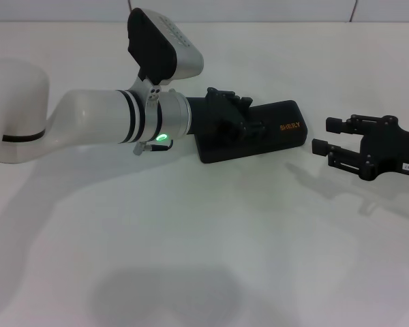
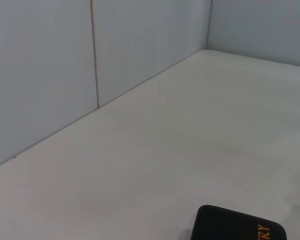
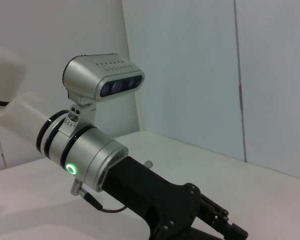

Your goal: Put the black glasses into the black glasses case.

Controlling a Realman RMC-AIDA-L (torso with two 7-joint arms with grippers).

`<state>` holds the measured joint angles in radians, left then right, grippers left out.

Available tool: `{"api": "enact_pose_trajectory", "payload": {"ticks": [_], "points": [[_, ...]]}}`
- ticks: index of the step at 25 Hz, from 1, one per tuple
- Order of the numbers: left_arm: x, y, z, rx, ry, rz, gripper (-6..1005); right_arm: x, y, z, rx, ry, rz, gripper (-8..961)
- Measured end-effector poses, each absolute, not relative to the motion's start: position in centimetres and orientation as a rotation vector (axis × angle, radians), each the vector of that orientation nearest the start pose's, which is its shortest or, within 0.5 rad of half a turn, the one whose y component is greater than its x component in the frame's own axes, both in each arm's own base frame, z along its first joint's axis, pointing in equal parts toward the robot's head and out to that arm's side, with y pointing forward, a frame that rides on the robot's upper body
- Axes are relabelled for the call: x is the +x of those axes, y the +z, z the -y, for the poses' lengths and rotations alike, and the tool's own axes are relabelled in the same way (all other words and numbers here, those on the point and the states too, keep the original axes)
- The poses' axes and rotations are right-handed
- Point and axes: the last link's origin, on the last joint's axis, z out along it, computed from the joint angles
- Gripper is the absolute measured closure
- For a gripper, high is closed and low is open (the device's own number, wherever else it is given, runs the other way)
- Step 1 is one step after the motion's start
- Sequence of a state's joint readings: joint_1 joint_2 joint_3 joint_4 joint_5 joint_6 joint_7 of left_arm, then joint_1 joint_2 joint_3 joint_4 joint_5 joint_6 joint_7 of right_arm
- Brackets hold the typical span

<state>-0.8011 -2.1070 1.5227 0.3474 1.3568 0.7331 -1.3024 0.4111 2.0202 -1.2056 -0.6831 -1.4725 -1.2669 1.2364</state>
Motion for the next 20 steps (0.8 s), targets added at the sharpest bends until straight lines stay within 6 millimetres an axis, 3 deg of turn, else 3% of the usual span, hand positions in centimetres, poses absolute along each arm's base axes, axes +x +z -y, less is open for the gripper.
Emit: {"api": "enact_pose_trajectory", "payload": {"ticks": [4, 9, 10, 12, 16, 20], "points": [[-19.7, -11.1, -39.6, -2.628, -0.398, 0.547, 374, 25.4, -1.3, -34.0, -2.607, 0.714, -0.438, 436], [-18.1, -8.2, -37.2, -2.631, -0.806, 0.437, 364, 25.1, -0.9, -33.5, -2.633, 0.760, -0.415, 433], [-18.1, -8.2, -37.2, -2.631, -0.806, 0.437, 363, 24.9, -0.8, -33.4, -2.643, 0.769, -0.403, 432], [-17.7, -5.6, -35.0, -2.611, -1.060, 0.347, 359, 24.4, -0.5, -33.1, -2.669, 0.798, -0.356, 431], [-19.8, -0.8, -31.7, -2.547, -1.333, 0.271, 351, 23.4, 0.3, -32.6, -2.684, 0.882, -0.244, 429], [-22.9, 1.6, -28.5, -2.500, -1.394, 0.207, 344, 21.8, 0.4, -31.9, -2.745, 0.970, -0.102, 426]]}}
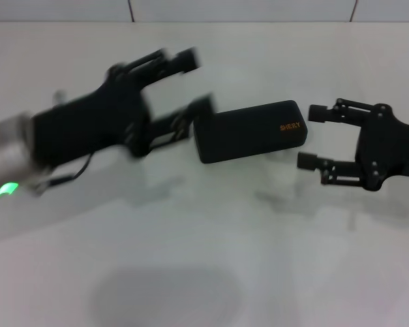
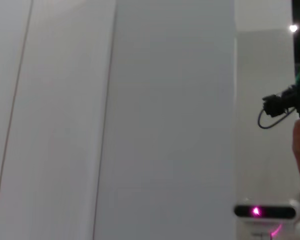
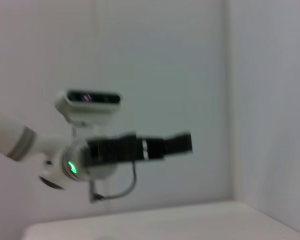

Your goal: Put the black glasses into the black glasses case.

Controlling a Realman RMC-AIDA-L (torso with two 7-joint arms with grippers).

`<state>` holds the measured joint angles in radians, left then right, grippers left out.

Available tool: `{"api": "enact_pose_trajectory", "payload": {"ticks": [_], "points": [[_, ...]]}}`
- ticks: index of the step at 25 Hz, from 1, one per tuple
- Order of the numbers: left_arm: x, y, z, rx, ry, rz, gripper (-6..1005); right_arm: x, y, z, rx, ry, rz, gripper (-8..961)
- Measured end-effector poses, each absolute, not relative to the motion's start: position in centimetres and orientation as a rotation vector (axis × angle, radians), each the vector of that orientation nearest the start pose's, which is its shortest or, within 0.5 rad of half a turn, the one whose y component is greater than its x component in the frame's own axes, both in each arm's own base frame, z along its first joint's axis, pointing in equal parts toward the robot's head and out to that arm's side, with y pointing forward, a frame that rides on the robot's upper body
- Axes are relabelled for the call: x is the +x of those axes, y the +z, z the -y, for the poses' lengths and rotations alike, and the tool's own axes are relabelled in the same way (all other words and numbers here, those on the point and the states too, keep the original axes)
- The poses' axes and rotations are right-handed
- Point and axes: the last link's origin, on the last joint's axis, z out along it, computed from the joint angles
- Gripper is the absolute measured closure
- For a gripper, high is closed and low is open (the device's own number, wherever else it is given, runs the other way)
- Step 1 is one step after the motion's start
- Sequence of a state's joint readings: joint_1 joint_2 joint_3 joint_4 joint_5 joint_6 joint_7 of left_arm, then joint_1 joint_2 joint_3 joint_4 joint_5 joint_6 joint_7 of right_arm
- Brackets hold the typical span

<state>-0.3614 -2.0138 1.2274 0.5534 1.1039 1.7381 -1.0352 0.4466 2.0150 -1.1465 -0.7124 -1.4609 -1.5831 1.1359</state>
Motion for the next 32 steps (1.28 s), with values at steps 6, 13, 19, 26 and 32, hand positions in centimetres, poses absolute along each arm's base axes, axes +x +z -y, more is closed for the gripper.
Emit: {"api": "enact_pose_trajectory", "payload": {"ticks": [6, 13, 19, 26, 32], "points": [[-25.6, 1.6, -25.2, -2.512, -1.306, 0.115, 214, 20.5, -0.6, -30.6, -2.815, 1.054, 0.092, 196], [-26.4, -0.7, -23.6, -2.555, -1.257, 0.091, 105, 18.7, -2.7, -31.3, -2.889, 1.061, 0.157, 85], [-26.6, -0.7, -23.6, -2.552, -1.235, 0.075, 105, 18.8, -3.0, -31.8, -2.873, 1.028, 0.136, 85], [-26.9, -0.6, -23.8, -2.535, -1.217, 0.072, 105, 19.0, -3.2, -32.4, -2.856, 0.985, 0.123, 85], [-26.7, -0.7, -23.8, -2.532, -1.225, 0.073, 105, 18.9, -3.2, -32.4, -2.851, 0.988, 0.130, 85]]}}
